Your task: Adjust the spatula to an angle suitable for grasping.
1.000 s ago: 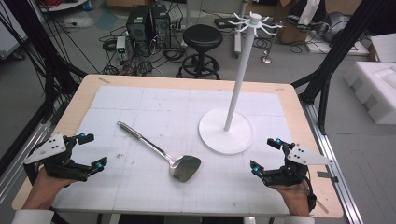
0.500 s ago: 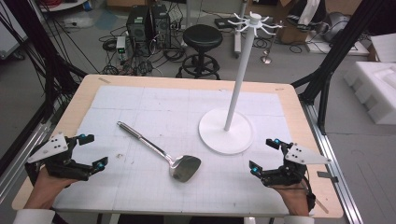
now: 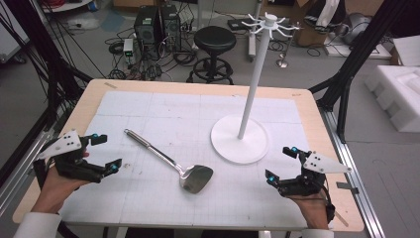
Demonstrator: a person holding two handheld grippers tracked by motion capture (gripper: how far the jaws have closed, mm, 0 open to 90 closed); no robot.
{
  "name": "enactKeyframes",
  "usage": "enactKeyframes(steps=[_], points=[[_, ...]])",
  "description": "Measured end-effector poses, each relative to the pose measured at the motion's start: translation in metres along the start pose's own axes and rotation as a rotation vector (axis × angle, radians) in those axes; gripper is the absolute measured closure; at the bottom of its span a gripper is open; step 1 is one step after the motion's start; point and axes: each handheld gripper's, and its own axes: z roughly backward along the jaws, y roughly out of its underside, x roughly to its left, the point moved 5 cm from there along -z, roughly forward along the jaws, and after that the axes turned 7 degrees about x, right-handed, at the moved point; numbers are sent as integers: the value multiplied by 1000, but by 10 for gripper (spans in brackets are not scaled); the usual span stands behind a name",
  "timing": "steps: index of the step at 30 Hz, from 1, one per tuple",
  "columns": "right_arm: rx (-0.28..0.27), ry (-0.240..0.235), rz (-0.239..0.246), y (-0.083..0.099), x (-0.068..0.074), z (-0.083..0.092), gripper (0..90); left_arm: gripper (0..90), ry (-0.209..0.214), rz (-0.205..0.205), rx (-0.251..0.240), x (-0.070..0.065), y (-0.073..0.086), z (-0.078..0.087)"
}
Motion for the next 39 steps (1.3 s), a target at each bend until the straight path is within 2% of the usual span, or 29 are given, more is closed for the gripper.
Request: enactKeyframes(steps=[2,5,7,9,11,12,16,17,18,19,20,21,22,23,25,26,27,29,31,34,35,36,37,39], points=[[-3,-1,2,-1,1,0,14,17,5,5,29,3,-7,-5],[-11,-2,11,-4,3,2,14,19,24,-13,84,7,-17,-12],[-14,1,19,-7,3,3,14,105,62,-42,119,8,-29,-18],[-16,2,19,-7,3,3,14,106,72,-48,134,9,-33,-21],[-18,0,18,-7,3,3,14,158,85,-74,159,12,-40,-25],[-16,1,16,-6,2,4,14,191,95,-99,186,16,-46,-29],[-13,4,17,-6,2,4,14,387,125,-128,222,22,-54,-36],[-15,6,19,-6,2,4,14,434,150,-160,259,25,-57,-41],[-16,3,20,-7,2,3,14,472,157,-161,280,27,-58,-45],[-14,1,21,-7,3,3,14,508,157,-161,280,27,-58,-45],[-15,-2,22,-8,4,3,14,563,180,-204,333,31,-60,-52],[-15,-2,22,-9,4,3,14,590,180,-204,333,31,-60,-52],[-15,-4,29,-10,5,2,14,623,176,-241,370,35,-63,-60],[-16,-3,32,-10,5,2,14,667,178,-254,385,37,-65,-64],[-16,-3,34,-11,6,2,14,694,174,-263,397,38,-66,-69],[-15,-3,41,-12,6,2,14,760,192,-277,431,41,-68,-78],[-15,-3,41,-12,6,2,14,787,192,-277,431,41,-68,-78],[-14,-3,41,-13,7,3,14,817,195,-314,480,44,-70,-86],[-17,2,44,-13,6,5,14,893,217,-324,502,45,-70,-93],[-17,8,41,-12,4,6,14,897,223,-371,584,51,-68,-105],[-17,8,37,-12,3,6,14,897,223,-371,584,51,-68,-105],[-16,9,37,-11,3,6,14,898,218,-396,610,55,-66,-111],[-16,9,37,-11,3,6,14,899,218,-396,610,55,-66,-111],[-14,9,37,-11,3,6,14,900,220,-432,644,58,-64,-115]])
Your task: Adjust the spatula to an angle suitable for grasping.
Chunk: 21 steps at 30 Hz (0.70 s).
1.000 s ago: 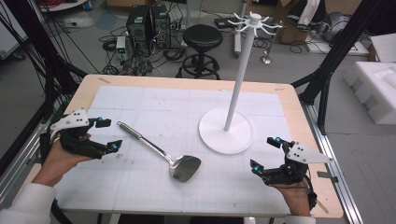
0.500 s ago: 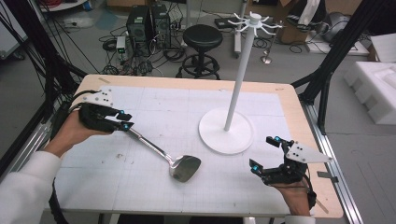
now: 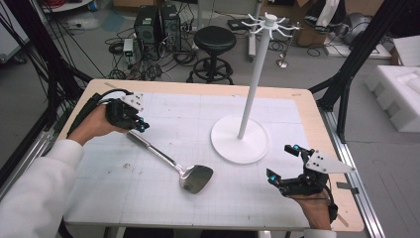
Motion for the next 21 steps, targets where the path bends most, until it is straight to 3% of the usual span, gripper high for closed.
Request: enactKeyframes(steps=[8,10,16,21], points=[[0,-7,-3,0,1,-1,14,900,15,-20,109,13,8,-30],[1,-12,-2,0,1,-3,14,900,-7,-62,162,17,12,-42],[-5,-10,5,-3,3,-2,14,900,28,-69,205,21,16,-59],[-7,-12,10,-5,4,-3,14,900,19,-70,258,25,20,-70]])
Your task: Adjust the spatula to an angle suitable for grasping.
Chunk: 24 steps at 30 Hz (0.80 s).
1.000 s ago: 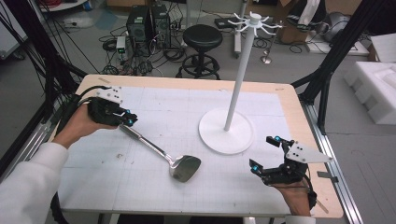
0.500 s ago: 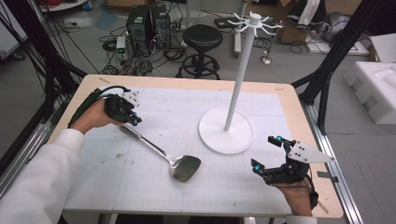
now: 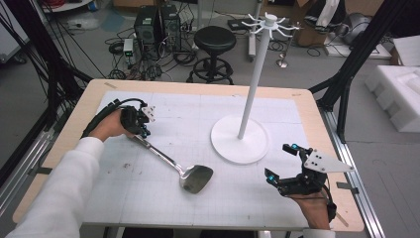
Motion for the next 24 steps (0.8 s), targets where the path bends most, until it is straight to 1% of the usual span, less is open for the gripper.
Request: enactKeyframes(steps=[1,2,3,6,7,10,12,13,14,15,17,19,24], points=[[0,-1,-1,0,0,0,14,900,9,7,3,-1,0,-1],[1,-1,-4,-1,1,1,14,900,10,8,4,-1,0,-2],[-6,-1,-2,-2,1,1,14,900,8,3,22,0,0,-4],[-11,0,2,-3,1,2,14,900,7,8,33,0,2,-6],[-8,2,2,-3,0,2,14,900,12,8,40,0,3,-6],[-11,1,-1,-3,0,3,14,900,13,13,38,-1,4,-6],[-11,3,2,-3,-1,4,14,900,20,8,46,-1,5,-6],[-14,7,0,-2,-1,4,14,900,21,2,58,-2,6,-6],[-14,6,-1,-2,-1,4,14,900,25,12,61,-2,8,-7],[-14,6,-1,-2,-1,4,14,900,35,10,66,-3,10,-7],[-11,6,-1,-2,-1,5,14,900,40,16,68,-5,13,-8],[-12,4,1,-3,0,5,14,900,52,11,80,-7,16,-7],[-18,8,1,-4,-1,6,14,900,72,4,77,-13,19,-1]])
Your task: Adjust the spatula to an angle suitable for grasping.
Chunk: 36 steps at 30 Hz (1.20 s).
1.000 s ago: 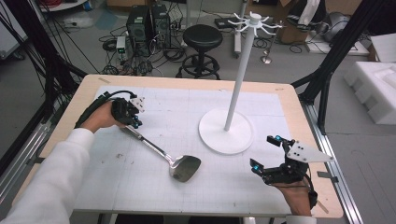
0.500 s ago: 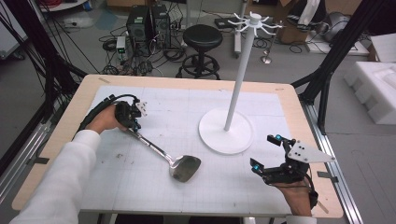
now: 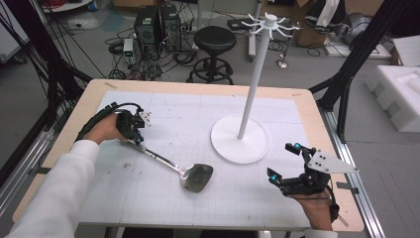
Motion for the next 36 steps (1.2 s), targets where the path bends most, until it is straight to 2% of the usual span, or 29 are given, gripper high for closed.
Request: enactKeyframes(steps=[3,6,11,14,20,25,28,36], points=[[0,-3,1,0,1,0,14,900,9,-9,8,-3,2,1],[4,-5,-1,0,2,-1,14,900,21,-7,-12,-7,4,-1],[-8,-7,-2,-2,2,0,14,900,47,-14,-3,-18,12,-6],[-10,-7,1,-3,2,1,14,900,49,-13,-35,-22,14,-4],[-14,-6,4,-4,3,1,14,900,69,-47,-37,-37,21,-1],[-13,-10,7,-6,5,1,14,900,69,-73,-43,-48,24,2],[-13,-10,13,-7,6,0,14,900,68,-87,-30,-57,26,5],[-19,-16,17,-9,8,0,14,900,76,-101,-20,-73,33,8]])
